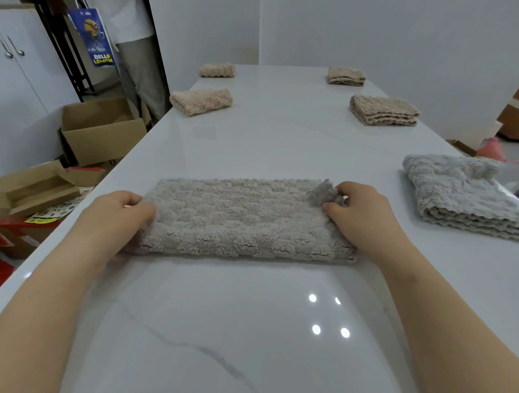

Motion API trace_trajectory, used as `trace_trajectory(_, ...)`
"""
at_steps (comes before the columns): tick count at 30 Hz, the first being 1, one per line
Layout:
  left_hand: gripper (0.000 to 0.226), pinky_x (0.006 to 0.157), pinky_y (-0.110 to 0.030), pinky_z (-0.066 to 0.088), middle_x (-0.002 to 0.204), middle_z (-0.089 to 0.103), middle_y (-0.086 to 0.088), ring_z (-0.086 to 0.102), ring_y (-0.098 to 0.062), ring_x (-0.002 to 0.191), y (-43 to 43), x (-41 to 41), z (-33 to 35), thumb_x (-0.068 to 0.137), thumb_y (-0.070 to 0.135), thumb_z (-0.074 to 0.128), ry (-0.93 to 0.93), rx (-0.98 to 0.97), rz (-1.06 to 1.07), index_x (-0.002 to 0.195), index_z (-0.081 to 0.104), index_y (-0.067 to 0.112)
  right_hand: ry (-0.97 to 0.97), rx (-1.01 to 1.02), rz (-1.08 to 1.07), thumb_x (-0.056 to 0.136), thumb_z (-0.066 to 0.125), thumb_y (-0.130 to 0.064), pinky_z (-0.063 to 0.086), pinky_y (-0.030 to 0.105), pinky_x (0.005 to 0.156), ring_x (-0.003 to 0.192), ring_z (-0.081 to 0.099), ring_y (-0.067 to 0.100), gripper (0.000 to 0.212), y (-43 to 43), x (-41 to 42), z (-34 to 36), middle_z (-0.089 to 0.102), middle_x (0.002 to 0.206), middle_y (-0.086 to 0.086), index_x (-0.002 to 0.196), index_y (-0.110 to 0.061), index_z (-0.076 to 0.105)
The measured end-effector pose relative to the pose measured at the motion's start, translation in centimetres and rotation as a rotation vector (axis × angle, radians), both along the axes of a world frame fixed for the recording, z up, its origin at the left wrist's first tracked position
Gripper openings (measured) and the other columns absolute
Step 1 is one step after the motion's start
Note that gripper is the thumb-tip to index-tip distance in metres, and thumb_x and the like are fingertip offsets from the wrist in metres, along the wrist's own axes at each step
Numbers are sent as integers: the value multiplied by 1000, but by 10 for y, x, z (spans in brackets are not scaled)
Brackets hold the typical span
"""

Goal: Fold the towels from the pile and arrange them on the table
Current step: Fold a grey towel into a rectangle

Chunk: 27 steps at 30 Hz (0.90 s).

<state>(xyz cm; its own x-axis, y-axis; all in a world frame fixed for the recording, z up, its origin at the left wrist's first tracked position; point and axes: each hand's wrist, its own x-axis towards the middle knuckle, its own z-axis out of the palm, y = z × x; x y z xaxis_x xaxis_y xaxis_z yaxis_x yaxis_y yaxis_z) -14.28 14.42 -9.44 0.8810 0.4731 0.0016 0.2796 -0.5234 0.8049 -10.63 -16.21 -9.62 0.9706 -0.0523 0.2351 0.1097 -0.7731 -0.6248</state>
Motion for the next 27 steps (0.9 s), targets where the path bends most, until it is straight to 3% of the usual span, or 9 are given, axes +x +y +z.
trace_trajectory(3,36,77,-34,35,116,51,0,44,-18,95,-1,3,3,82,43,61,-18,81,9,115,52,31,-65,36,16,86,54,-16,28,17,47,68,45,20,12,1,0,0,49,65,-3,82,-5,55)
trace_trajectory(5,44,82,-34,36,129,46,4,43,-15,100,-1,10,7,82,49,60,-45,75,-25,123,47,37,-118,76,10,86,54,-17,27,18,47,65,44,21,16,2,0,0,50,64,0,78,-3,51)
trace_trajectory(6,39,81,-32,38,124,50,3,47,-14,99,-2,14,9,82,46,61,-54,34,-66,119,51,37,-135,117,7,86,54,-18,28,19,51,65,45,22,18,2,1,0,50,64,1,76,-4,50)
trace_trajectory(9,9,63,-19,45,82,63,-3,57,-10,71,-4,28,19,82,17,67,-45,-165,-181,85,67,26,-152,269,2,86,55,-21,35,31,62,70,51,22,12,4,6,5,56,67,-3,79,-12,56)
trace_trajectory(11,20,63,-21,46,77,63,-1,56,-14,69,-1,37,23,80,6,66,-68,-200,-144,72,68,24,-176,341,-15,85,56,-21,37,32,64,68,51,20,12,6,16,12,54,65,-7,74,-20,55)
trace_trajectory(14,23,60,-28,46,71,62,0,52,-17,62,0,47,18,79,3,62,-105,-165,-73,68,67,23,-160,290,-78,84,56,-19,31,30,54,63,46,19,18,6,32,13,50,61,-5,67,-19,50)
trace_trajectory(17,17,48,-24,36,62,60,-1,44,-17,48,-1,52,1,78,7,60,-28,-8,-127,75,65,23,-33,129,-116,82,55,-18,30,29,57,72,51,22,8,6,39,-3,56,69,0,76,-14,56)
trace_trajectory(23,5,54,-27,35,71,60,2,53,-14,64,8,61,-7,81,38,61,-64,181,-145,84,57,38,16,76,-173,80,53,-29,36,30,64,79,55,23,14,10,44,-7,63,82,1,87,-18,59)
trace_trajectory(27,12,58,-28,35,78,57,9,54,-12,72,8,65,-12,80,25,61,-93,316,-104,75,57,35,-28,-101,-163,87,49,-31,34,31,63,89,52,26,17,8,45,-13,60,94,5,91,-18,58)
